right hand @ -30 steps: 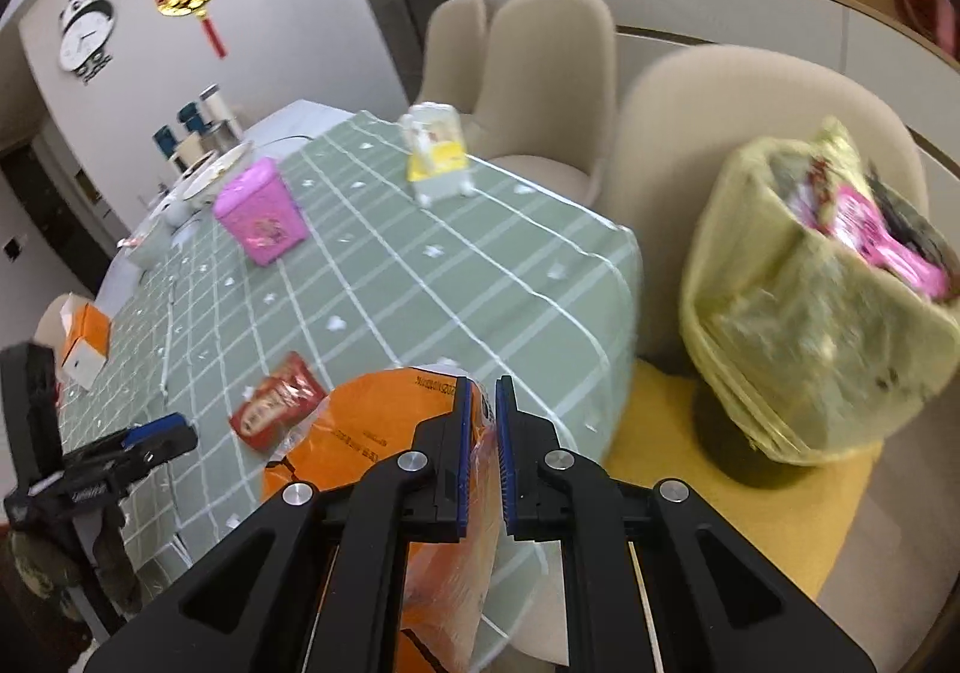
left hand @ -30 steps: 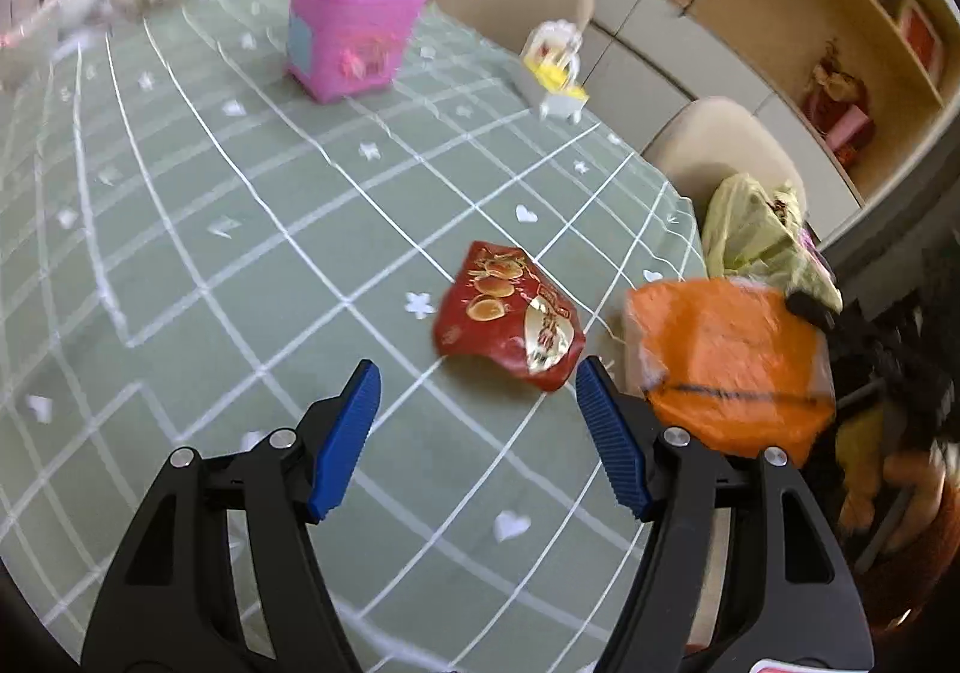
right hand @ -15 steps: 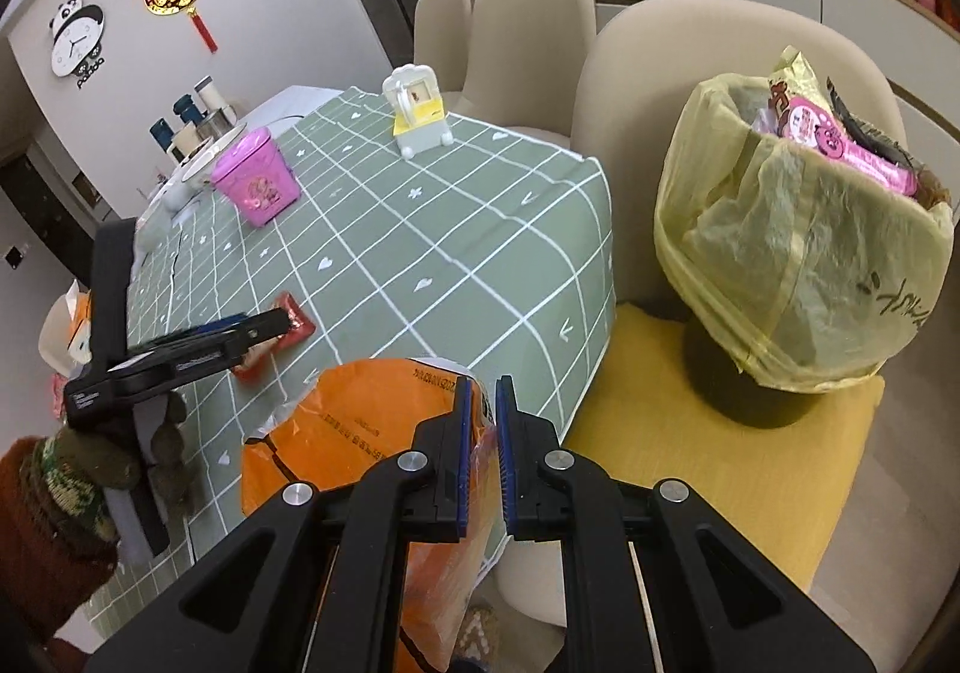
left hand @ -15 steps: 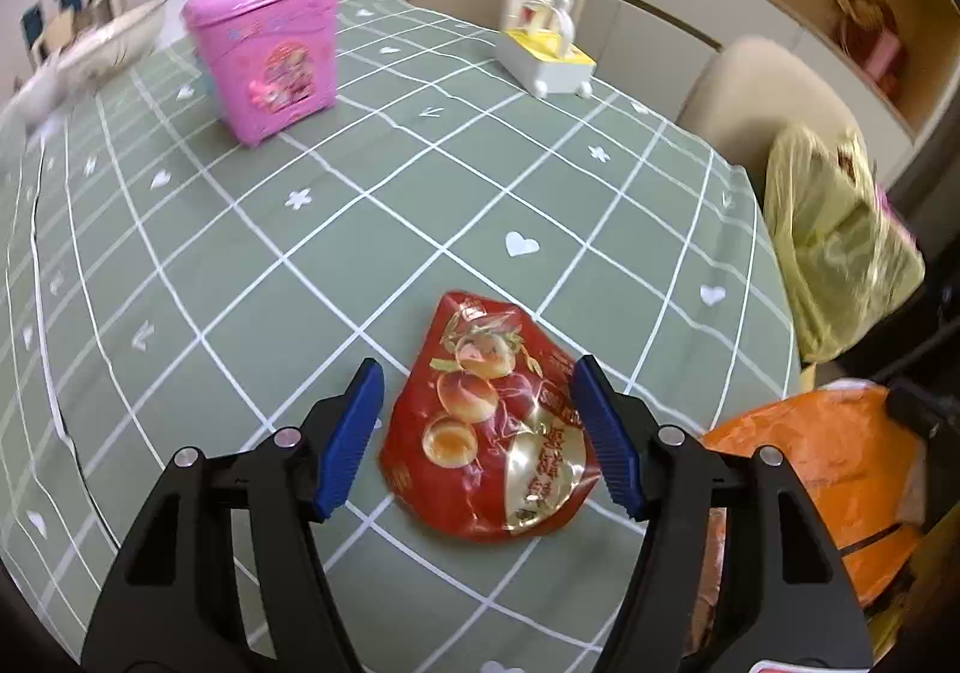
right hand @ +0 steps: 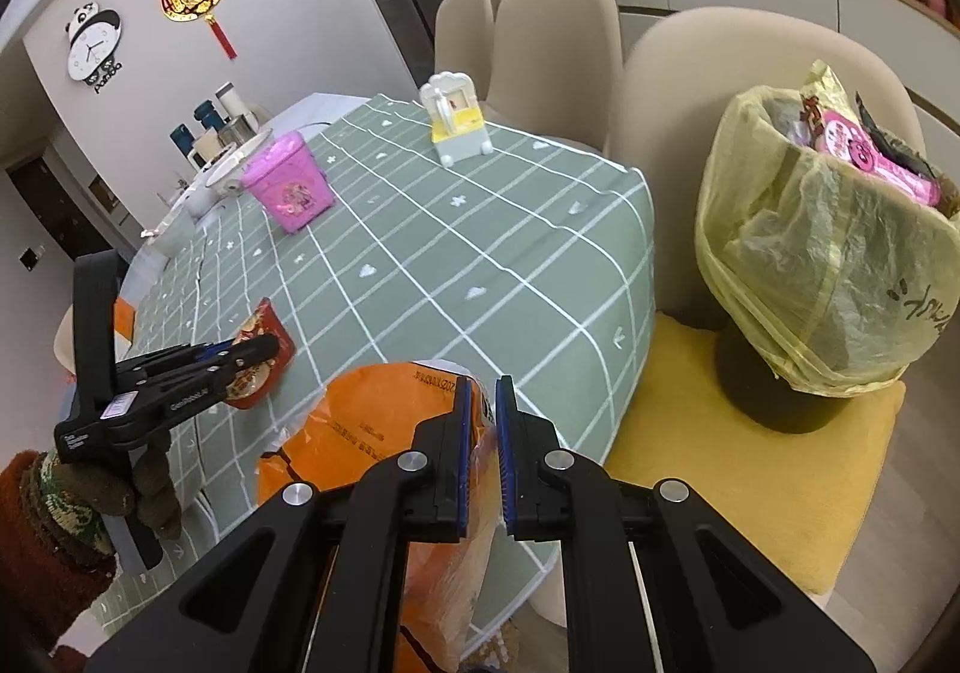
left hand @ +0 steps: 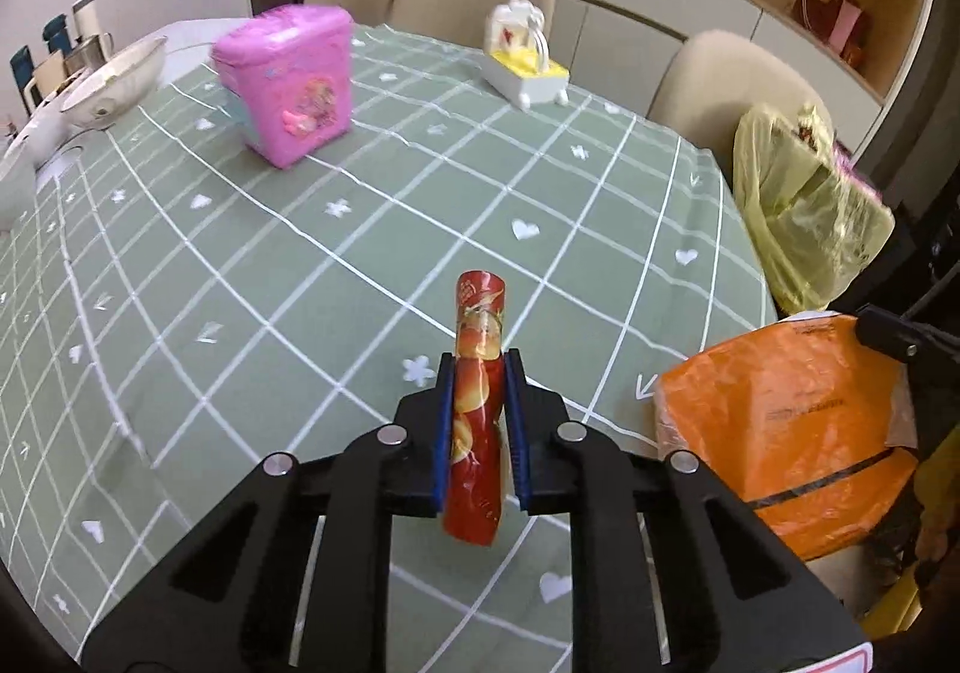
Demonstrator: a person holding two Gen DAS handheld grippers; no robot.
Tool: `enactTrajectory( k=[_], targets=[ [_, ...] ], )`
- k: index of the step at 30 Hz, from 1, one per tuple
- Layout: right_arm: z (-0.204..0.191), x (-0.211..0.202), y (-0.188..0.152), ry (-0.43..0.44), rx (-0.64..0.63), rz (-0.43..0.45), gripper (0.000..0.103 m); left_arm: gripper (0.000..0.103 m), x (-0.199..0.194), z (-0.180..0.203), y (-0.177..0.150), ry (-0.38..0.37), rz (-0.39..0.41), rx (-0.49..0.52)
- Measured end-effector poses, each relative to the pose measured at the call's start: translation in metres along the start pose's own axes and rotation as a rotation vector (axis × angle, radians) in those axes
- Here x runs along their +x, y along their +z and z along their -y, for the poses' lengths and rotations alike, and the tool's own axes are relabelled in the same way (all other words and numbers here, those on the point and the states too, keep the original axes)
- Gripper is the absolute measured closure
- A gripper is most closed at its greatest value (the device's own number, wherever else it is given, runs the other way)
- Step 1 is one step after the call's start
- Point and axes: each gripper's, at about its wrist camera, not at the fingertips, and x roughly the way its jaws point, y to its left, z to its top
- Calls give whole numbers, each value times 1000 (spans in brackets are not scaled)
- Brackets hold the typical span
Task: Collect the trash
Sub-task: 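Grasp the red chip tube with the left gripper while the right holds the orange bag, then carry the orange bag and red chip tube over the bin and release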
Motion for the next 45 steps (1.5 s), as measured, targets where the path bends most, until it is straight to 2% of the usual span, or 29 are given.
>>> enactTrajectory(
  k=[11, 18, 22, 26, 32, 35, 38, 45],
  targets=[
    [-16, -40, 31, 9, -51, 124, 94, 88, -67, 5, 24, -40, 124, -13],
    [6, -92, 65, -38, -66, 258, 94, 88, -105, 47, 66, -126, 233, 33],
    [43, -131, 89, -80, -51, 348, 94, 88, -111, 83, 91, -178, 273, 64],
    [89, -161, 110, -147, -29, 416, 93, 88, -102, 135, 123, -246, 293, 105],
    [189, -193, 144, -267, 65, 499, 94, 88, -71, 209, 162, -326, 285, 145],
    [240, -187, 153, -280, 139, 493, 93, 88, -46, 248, 178, -346, 257, 172],
    [281, -156, 157, -270, 174, 440, 93, 88, -22, 275, 190, -362, 218, 183],
    [330, -63, 144, -192, 219, 268, 93, 88, 32, 333, 211, -443, 119, 200]
  ],
)
